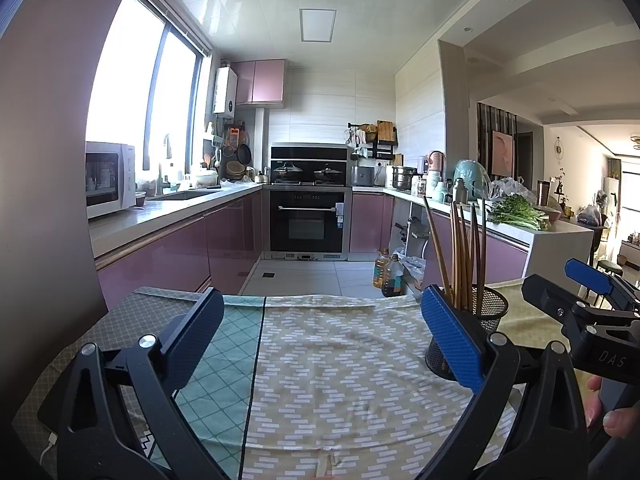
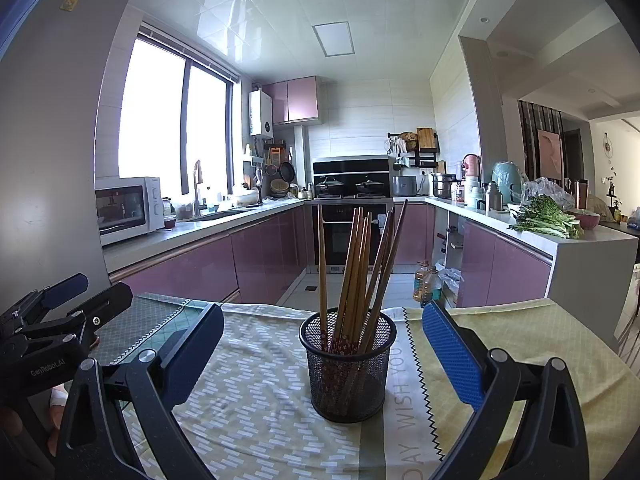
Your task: Organize utensils
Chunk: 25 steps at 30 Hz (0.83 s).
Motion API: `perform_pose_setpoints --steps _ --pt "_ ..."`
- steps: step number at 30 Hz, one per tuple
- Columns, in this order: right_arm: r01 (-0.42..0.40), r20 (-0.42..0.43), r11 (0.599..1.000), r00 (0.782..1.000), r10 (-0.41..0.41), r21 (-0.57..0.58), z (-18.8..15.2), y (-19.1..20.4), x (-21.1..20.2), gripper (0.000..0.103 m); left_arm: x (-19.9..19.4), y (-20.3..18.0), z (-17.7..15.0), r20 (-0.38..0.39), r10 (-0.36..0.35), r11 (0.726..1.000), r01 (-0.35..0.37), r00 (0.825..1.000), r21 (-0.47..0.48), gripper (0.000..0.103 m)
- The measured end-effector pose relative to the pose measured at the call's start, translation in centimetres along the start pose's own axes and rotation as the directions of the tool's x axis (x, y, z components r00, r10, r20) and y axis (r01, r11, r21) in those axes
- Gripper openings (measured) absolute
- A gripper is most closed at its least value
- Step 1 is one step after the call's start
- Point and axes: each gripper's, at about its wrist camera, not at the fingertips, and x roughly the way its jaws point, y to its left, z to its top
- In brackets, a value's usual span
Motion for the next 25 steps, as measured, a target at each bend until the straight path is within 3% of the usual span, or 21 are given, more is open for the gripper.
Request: perform_pose_setpoints --steps 14,19,22,25 --pt "0.002 -0.003 1.0 1.0 -0.002 0.007 -0.3 -0.2 0.1 0.096 0.1 0.7 -0.1 0.011 0.027 1.0 -0.028 1.0 0.011 0.097" --pt "0.012 -0.021 1.0 1.0 -0.012 -0.003 -0.5 -0.8 0.3 0.096 0.6 1.0 -0.4 -0.032 0.027 1.0 -0.027 0.999 0.007 0.097" --pt "0.051 -0.069 0.998 0.996 -0.052 -0.021 -0.8 -2.4 0.8 0.096 1.6 1.6 -0.7 -0.084 0.044 0.999 -0.043 0.996 0.016 0.097" --pt "0.136 -0.21 0.99 0.967 -0.142 -0.043 -1.6 -5.8 3.1 0.096 3.4 2.7 -1.3 -0.177 0.037 0.999 -0.033 0.984 0.027 0.097"
